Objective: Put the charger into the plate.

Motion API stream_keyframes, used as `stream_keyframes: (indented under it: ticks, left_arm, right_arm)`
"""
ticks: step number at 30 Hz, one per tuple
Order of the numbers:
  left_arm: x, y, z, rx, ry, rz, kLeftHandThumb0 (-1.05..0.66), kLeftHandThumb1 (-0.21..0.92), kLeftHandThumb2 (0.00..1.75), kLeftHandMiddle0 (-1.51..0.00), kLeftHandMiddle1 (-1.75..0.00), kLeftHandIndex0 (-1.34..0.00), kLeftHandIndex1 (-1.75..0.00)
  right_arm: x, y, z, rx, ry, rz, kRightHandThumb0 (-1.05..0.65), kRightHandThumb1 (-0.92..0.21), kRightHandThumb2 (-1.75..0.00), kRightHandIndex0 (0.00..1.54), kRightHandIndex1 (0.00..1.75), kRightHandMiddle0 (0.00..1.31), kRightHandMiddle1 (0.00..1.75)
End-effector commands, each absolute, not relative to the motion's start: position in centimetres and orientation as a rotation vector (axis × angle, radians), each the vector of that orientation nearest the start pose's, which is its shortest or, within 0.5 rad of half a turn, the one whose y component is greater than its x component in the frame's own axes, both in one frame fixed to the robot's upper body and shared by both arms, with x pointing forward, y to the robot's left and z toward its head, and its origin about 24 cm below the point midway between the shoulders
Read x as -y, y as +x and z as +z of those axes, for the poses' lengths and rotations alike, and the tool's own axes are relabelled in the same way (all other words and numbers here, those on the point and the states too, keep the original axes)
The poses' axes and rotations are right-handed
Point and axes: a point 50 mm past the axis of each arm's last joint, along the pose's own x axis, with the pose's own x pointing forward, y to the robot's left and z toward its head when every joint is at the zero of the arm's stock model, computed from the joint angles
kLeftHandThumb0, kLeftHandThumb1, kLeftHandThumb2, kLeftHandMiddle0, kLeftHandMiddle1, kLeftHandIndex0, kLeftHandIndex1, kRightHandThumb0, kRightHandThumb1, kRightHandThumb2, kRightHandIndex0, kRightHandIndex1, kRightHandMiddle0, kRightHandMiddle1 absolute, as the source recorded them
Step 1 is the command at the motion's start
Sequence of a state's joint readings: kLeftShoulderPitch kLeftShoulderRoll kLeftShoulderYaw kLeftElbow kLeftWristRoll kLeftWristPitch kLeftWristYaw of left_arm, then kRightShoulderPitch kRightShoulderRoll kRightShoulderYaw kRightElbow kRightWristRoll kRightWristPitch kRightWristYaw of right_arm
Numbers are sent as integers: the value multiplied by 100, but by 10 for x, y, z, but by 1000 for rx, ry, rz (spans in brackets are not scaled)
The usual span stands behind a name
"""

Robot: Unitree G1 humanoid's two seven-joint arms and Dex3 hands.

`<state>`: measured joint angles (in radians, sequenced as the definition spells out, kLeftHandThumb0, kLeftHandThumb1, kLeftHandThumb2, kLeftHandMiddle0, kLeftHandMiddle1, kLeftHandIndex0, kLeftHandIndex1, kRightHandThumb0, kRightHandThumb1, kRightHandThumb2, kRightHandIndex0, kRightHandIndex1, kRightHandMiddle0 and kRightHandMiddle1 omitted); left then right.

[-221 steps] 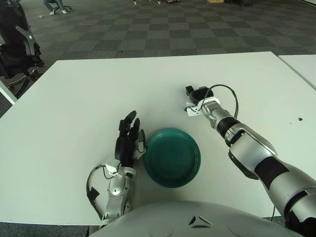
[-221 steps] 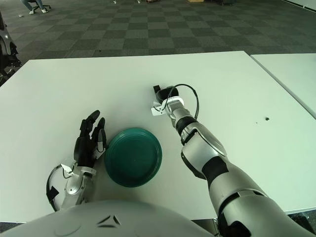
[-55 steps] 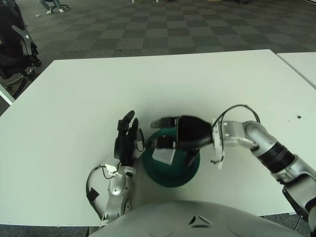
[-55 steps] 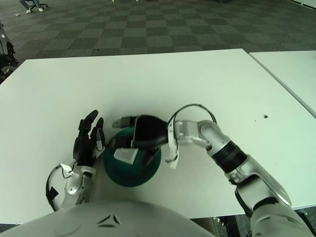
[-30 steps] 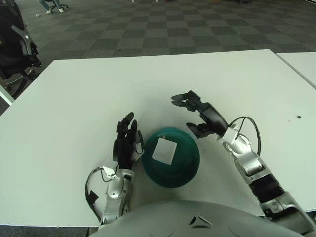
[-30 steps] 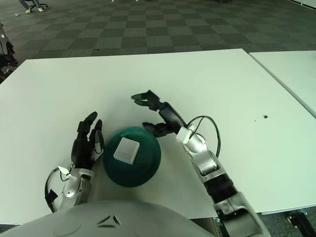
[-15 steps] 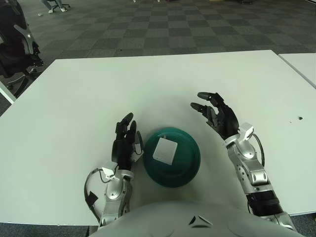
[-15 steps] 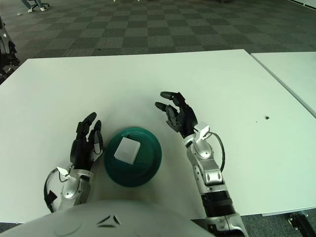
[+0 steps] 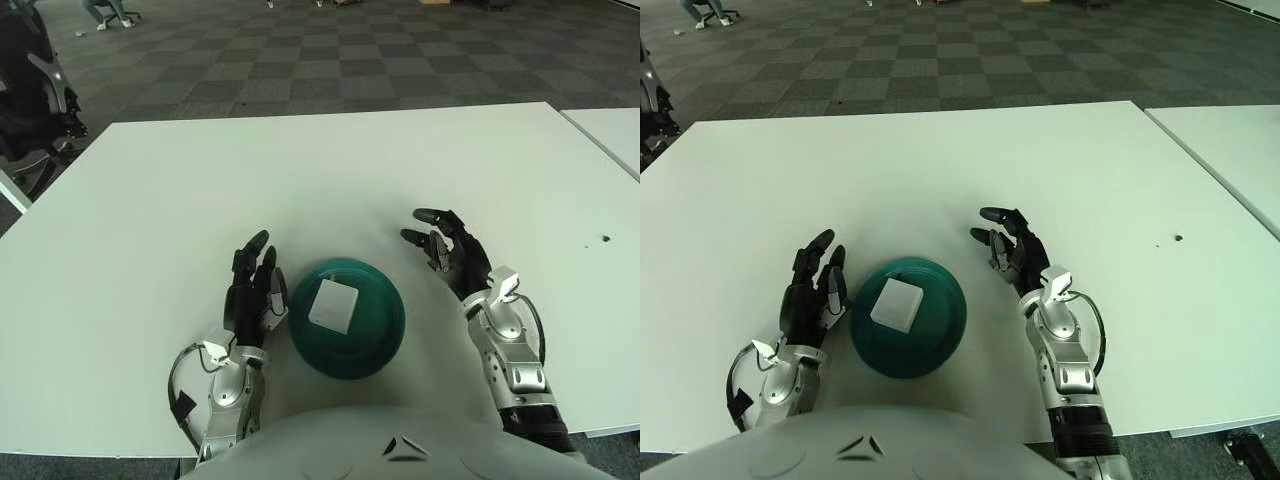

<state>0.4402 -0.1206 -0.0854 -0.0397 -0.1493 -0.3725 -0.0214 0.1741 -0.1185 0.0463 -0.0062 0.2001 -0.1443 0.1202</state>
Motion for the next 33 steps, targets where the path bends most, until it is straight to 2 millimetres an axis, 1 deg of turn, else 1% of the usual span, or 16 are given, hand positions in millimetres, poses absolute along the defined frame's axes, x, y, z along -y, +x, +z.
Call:
stream_keyframes:
  ticks: [1, 4, 6, 12, 15, 18, 22, 24, 28, 30, 33]
  left_arm:
    - [-141, 152, -7, -63, -236, 141, -74, 92, 96, -37, -2, 0, -78]
    - [-141, 152, -6, -66, -233, 141, -74, 92, 96, -38, -2, 0, -79]
    - [-141, 152, -5, -69, -233, 140, -74, 92, 96, -38, -2, 0, -79]
    - [-141, 153, -6, -79, -245, 135, -74, 92, 96, -39, -2, 0, -80]
    - [-140, 153, -7, -79, -260, 127, -74, 92, 97, -40, -2, 0, -80]
    - [-140, 154, -7, -74, -265, 122, -74, 92, 97, -40, -2, 0, -80]
    - [-139, 154, -7, -68, -261, 118, -74, 92, 97, -40, -2, 0, -80]
    - [-139, 154, -6, -64, -257, 117, -74, 92, 97, -40, -2, 0, -80]
    - [-139, 154, -6, -60, -248, 114, -74, 92, 96, -39, -2, 0, -79]
    - [-139, 154, -7, -58, -239, 114, -73, 92, 96, -39, -1, 0, -80]
    - [-139, 154, -8, -59, -222, 123, -73, 92, 97, -39, -1, 0, -80]
  right_arm:
    - [156, 201, 6, -37, 75, 111, -64, -92, -55, 39, 26, 7, 89]
    - [147, 195, 6, -32, 48, 121, -67, -92, -56, 34, 15, 3, 83]
    - [142, 193, 8, -30, 23, 126, -70, -92, -59, 30, 9, 1, 74]
    - [133, 196, 5, -50, -2, 128, -73, -92, -63, 24, 3, 0, 59]
    - [129, 204, -11, -85, -33, 124, -75, -92, -67, 25, 2, 0, 55]
    - [130, 208, -26, -105, -92, 121, -79, -92, -72, 26, 2, 0, 51]
    - [132, 209, -41, -119, -152, 118, -83, -92, -77, 28, 2, 0, 48]
    - [129, 207, -45, -123, -163, 111, -84, -92, -78, 28, 2, 0, 47]
    - [124, 204, -53, -130, -153, 84, -85, -92, -79, 29, 2, 0, 48]
    - [116, 200, -62, -145, -127, 48, -86, -92, -78, 29, 2, 0, 49]
    - [110, 199, -65, -148, -67, -6, -85, -92, -76, 29, 2, 0, 52]
